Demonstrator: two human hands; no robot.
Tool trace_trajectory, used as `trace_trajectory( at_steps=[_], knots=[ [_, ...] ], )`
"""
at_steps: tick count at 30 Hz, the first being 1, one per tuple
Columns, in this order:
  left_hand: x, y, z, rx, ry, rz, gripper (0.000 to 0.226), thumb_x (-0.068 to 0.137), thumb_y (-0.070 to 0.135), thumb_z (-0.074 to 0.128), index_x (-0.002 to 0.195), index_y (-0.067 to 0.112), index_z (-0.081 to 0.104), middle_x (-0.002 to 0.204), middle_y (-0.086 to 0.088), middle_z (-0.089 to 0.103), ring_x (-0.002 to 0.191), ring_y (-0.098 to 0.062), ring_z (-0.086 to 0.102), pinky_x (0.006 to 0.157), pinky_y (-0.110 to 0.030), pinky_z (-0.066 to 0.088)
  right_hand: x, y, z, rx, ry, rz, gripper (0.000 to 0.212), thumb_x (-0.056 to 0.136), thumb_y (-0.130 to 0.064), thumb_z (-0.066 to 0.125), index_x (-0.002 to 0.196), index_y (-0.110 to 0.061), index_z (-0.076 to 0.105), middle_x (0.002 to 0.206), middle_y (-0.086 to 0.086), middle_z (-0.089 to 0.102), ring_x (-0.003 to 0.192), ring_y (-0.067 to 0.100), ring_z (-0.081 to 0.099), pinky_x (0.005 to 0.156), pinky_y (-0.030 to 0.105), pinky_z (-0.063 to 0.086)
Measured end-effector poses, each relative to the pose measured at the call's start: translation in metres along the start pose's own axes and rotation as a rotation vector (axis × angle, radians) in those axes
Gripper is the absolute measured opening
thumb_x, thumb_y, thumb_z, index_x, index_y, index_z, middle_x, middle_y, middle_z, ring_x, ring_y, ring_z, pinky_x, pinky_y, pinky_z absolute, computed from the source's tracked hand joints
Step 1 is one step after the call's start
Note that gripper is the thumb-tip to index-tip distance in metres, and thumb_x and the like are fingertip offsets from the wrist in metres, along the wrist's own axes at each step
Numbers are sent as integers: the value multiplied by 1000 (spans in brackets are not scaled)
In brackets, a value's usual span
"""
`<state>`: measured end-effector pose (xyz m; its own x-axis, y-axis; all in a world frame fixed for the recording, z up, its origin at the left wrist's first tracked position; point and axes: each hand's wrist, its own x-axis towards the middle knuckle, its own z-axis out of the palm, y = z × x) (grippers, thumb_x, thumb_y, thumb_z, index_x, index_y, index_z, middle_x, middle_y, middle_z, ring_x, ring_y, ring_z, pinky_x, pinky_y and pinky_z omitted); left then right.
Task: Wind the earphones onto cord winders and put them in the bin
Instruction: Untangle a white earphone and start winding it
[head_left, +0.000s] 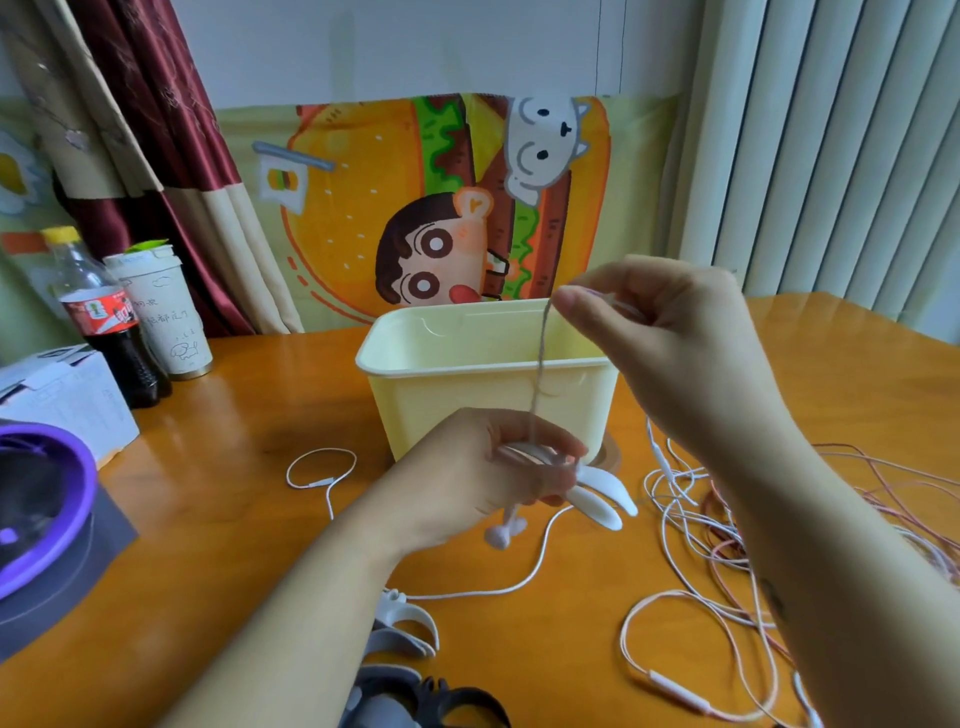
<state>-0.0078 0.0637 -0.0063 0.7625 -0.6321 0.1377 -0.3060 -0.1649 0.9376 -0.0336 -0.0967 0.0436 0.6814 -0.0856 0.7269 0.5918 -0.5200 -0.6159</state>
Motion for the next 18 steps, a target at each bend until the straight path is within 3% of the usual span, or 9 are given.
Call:
trace_trajectory(
  at_steps=[1, 4, 9, 12, 16, 18],
  knots=[
    [0, 0, 0, -20, -5, -5, 14, 70, 34, 73, 84, 33, 76, 88, -11, 72, 69, -32, 64, 61, -34, 52, 0, 0, 1, 2, -2, 1, 13, 85, -32, 68, 76, -23, 69, 48, -5, 35, 47, 7, 32, 45, 13, 25],
    [2, -1, 1, -23, 4, -27, 11, 71, 33, 74, 82, 32, 75, 82, -5, 73, 65, -24, 65, 52, -24, 49, 0, 0, 2, -14, 1, -9, 13, 86, -32, 68, 78, -22, 69, 47, -9, 33, 47, 6, 32, 45, 11, 25],
    [2, -4, 2, -20, 25, -39, 14, 68, 33, 72, 81, 29, 74, 81, -8, 74, 68, -14, 72, 55, -21, 53, 2, 4, 0, 13, 54, 5, 13, 86, -30, 68, 73, -27, 67, 48, -8, 42, 49, 5, 35, 47, 13, 26],
    [1, -3, 2, -20, -17, -59, 17, 69, 30, 69, 85, 25, 72, 78, 1, 75, 69, -11, 72, 60, -18, 54, 4, 6, -5, 41, 128, 14, 15, 86, -26, 69, 72, -29, 66, 50, -13, 53, 51, -1, 43, 49, 9, 31],
    [0, -2, -1, -56, -52, -94, 22, 73, 31, 64, 91, 22, 70, 81, 6, 74, 71, -9, 71, 70, -20, 55, 4, 11, -7, -4, 167, 37, 10, 87, -29, 68, 77, -26, 69, 68, 16, 64, 58, 17, 47, 52, 26, 37],
    [-1, -2, -3, -92, -60, -98, 26, 77, 34, 59, 96, 22, 70, 90, 4, 74, 74, -10, 72, 76, -24, 57, 5, 17, -7, -8, 185, 78, 12, 87, -30, 67, 76, -26, 69, 69, 18, 64, 59, 13, 46, 53, 24, 36]
  ],
)
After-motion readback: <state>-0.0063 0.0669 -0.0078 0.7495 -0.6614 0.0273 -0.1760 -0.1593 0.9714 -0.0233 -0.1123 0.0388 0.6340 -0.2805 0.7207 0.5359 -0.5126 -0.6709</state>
